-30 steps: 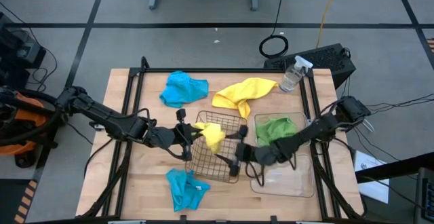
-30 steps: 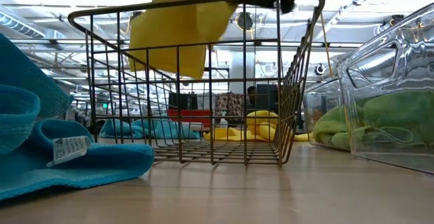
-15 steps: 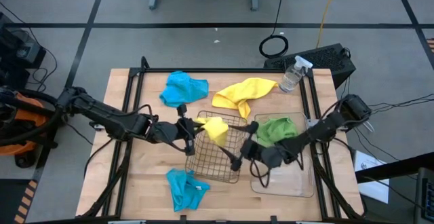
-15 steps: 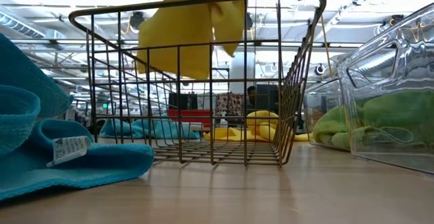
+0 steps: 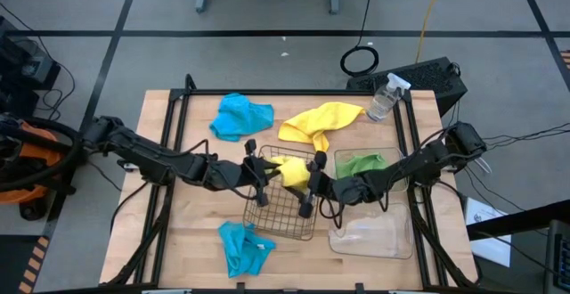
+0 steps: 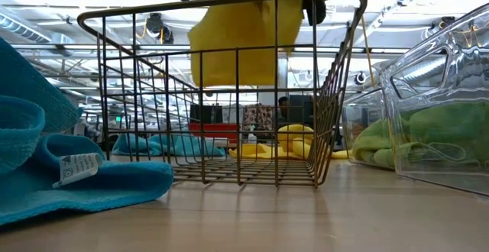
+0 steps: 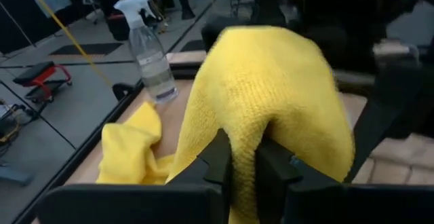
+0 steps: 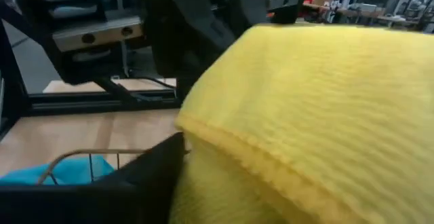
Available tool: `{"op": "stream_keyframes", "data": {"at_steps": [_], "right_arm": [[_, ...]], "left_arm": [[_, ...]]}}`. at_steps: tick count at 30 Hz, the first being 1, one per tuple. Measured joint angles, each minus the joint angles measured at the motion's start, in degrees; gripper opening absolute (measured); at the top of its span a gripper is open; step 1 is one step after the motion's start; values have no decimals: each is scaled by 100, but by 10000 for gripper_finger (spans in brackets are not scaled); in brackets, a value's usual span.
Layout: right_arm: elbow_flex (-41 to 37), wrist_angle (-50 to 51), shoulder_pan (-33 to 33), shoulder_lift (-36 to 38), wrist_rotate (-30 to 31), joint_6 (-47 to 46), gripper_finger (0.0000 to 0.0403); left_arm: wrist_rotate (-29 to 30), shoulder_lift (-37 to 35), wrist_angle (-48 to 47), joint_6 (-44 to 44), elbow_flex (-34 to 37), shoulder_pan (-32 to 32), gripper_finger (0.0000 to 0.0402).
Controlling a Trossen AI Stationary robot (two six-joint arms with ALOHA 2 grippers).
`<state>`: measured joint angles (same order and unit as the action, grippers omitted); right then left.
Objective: Sort microfiber towel by color & place in baskets
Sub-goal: Put the left yellow microfiber cloth into the wire basket
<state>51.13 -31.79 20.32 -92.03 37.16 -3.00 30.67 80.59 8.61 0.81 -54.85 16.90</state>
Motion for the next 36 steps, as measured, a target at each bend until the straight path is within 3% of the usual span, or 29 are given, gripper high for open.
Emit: {"op": "stream_keyframes", "data": {"at_steps": [7,9,14,25,29,36], "right_arm": [[0,519,0,0,66,29,46],[0,600,3,0,73,237,15],[-1,861,7,79,446,458,26],[-2,2366,198,1094,499,472,8],[-2,2696,307,1329,489,569,11],[-2,3180,444,1338,447,583,12]], "left_arm": [[-193,156,481,-3,0,-18,47],[-402,158,427,-4,0,8,48],[-627,156,200,-43,0,9,75],[-341,140,-749,217,0,11,228],[136,140,-965,432,0,9,244],[436,140,-969,1187,0,125,244]]}}
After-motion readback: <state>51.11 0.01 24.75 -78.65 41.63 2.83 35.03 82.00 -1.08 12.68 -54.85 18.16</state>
